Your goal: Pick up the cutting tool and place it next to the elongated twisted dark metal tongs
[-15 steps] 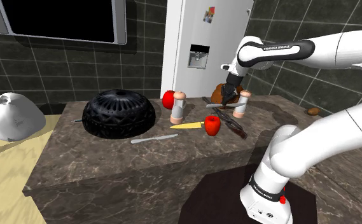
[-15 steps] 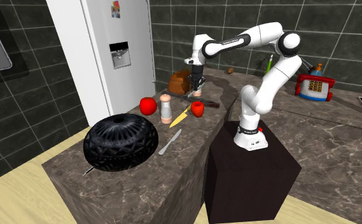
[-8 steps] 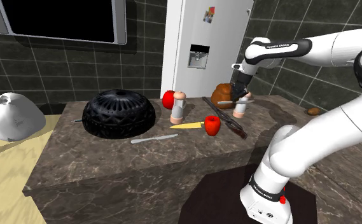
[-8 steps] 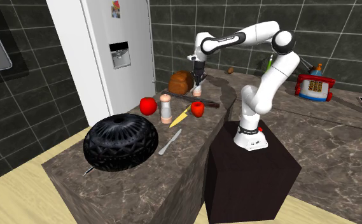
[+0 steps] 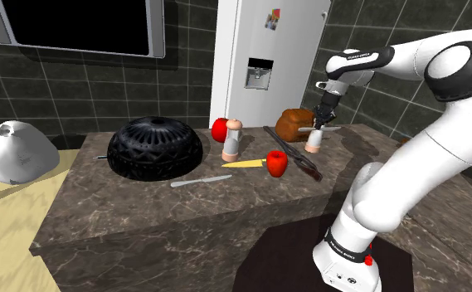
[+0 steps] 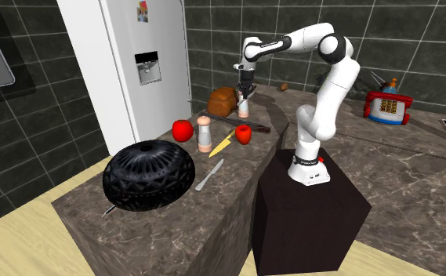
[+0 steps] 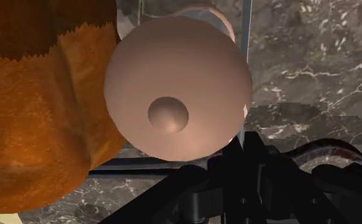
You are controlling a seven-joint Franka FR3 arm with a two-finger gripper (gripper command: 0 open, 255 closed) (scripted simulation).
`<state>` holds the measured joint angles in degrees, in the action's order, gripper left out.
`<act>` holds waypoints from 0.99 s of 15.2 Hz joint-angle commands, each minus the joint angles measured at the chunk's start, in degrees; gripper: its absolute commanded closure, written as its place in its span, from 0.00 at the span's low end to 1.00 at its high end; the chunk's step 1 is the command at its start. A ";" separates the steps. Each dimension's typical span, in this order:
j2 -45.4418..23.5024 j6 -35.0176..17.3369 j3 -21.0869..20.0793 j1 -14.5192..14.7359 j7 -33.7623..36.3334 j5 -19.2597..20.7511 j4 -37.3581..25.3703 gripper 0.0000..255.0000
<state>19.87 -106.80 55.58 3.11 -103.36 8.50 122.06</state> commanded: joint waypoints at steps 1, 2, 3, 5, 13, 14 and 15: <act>-3.72 0.28 4.33 1.49 -4.35 -2.16 -3.24 1.00; -6.13 0.49 6.98 2.52 -6.87 -3.85 -5.07 1.00; -8.98 0.76 9.94 3.68 -9.73 -6.05 -6.97 1.00; -17.33 1.80 16.85 5.80 -17.40 -13.34 -11.10 1.00; -39.62 6.82 13.22 -11.09 -35.22 -32.98 -21.39 1.00; -39.85 6.17 13.04 -11.16 -35.45 -33.23 -20.82 1.00; -40.09 5.54 12.85 -11.26 -35.69 -33.51 -20.26 1.00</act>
<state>-19.82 -100.67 68.74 -7.89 -138.74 -24.60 101.38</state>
